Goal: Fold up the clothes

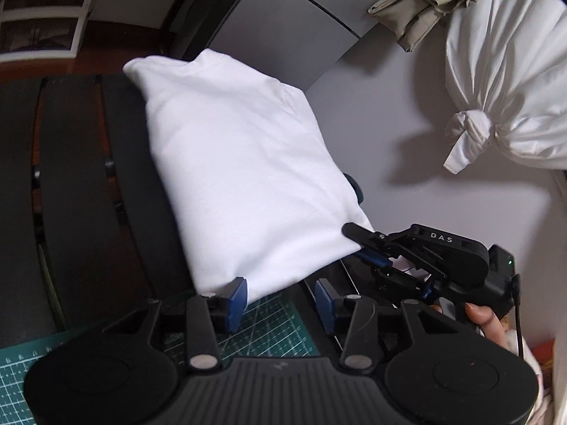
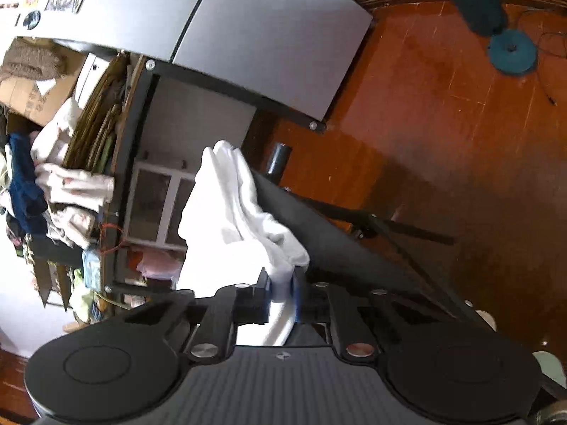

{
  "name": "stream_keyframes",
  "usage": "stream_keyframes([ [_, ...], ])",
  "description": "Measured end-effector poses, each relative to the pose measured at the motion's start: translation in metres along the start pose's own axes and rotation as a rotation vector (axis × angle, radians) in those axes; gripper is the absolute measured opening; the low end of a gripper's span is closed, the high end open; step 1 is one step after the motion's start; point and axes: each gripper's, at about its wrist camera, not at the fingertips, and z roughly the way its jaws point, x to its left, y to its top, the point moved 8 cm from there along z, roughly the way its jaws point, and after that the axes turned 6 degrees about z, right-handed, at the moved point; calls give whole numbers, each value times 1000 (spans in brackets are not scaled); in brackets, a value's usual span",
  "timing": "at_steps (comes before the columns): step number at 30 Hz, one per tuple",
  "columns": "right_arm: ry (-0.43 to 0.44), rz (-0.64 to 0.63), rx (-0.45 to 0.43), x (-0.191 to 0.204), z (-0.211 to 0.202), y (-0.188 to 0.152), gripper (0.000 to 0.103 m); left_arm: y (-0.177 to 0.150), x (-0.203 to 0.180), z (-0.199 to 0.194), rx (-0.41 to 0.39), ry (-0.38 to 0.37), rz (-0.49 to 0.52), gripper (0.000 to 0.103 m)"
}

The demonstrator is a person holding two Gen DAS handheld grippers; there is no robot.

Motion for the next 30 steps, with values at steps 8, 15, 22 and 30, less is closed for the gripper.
stream_keyframes([
  [8,-10,-22,2,1,-5,5,17,-7,13,-12,20,2,-47,29],
  [15,56,-114,-162,25,-64,20,24,-26,-12,-86,-135,104,-58,45],
  [22,0,-447,-45,54,-86,-62,53,-81,-51,-165,-250,178,-91,78],
  [30,-134,-811,8,61,-183,-185,74,-170,-86,-241,-207,454,-78,84],
])
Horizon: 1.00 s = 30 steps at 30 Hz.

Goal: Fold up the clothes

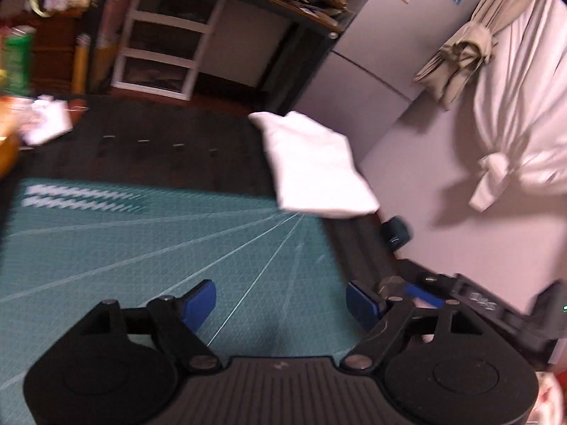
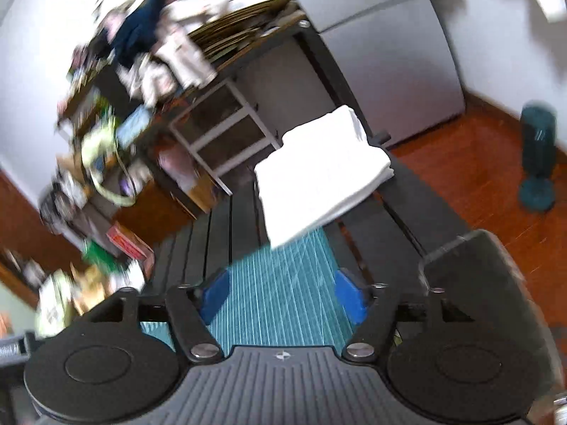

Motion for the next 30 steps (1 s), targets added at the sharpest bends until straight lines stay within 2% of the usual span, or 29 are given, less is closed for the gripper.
stream_keyframes([
  [1,-48,-43,-5,9,-15,-9,74,-12,1,-17,-2,59,12,84],
  [3,-144,-128,-16,27,-45,-26,74,-24,4,-43,-47,127,36,84],
  [5,-235,-154,-10,36,-68,-41,78,-35,6,-66,-62,185,58,83],
  [6,-272,-160,-5,41,-81,-50,82,-42,3,-79,-48,181,91,83],
  [7,-267,-163,-4,46,-93,-54,87,-45,1,-85,-44,170,107,83],
  [9,-242,-168,-22,54,-123,-62,87,-55,-5,-110,-17,144,158,84],
  [11,-253,-184,-62,66,-155,-65,87,-59,-9,-127,-35,142,181,84],
  [13,-255,-254,-66,77,-175,-70,87,-66,-8,-160,-139,213,118,84],
  [14,-251,-325,-74,85,-183,-73,87,-67,-9,-171,-162,231,92,84],
  [16,-292,-425,-116,98,-203,-76,87,-70,-13,-190,-169,252,56,84],
  [17,-325,-452,-142,108,-210,-75,87,-71,-17,-198,-168,254,55,84],
  [19,-331,-473,-164,118,-227,-76,89,-71,-25,-214,-166,265,57,84],
  [24,-190,-342,-130,133,-266,-66,97,-67,-42,-248,-207,299,68,87],
  [30,-220,-314,-172,143,-292,-52,98,-68,-61,-279,-264,349,116,89],
])
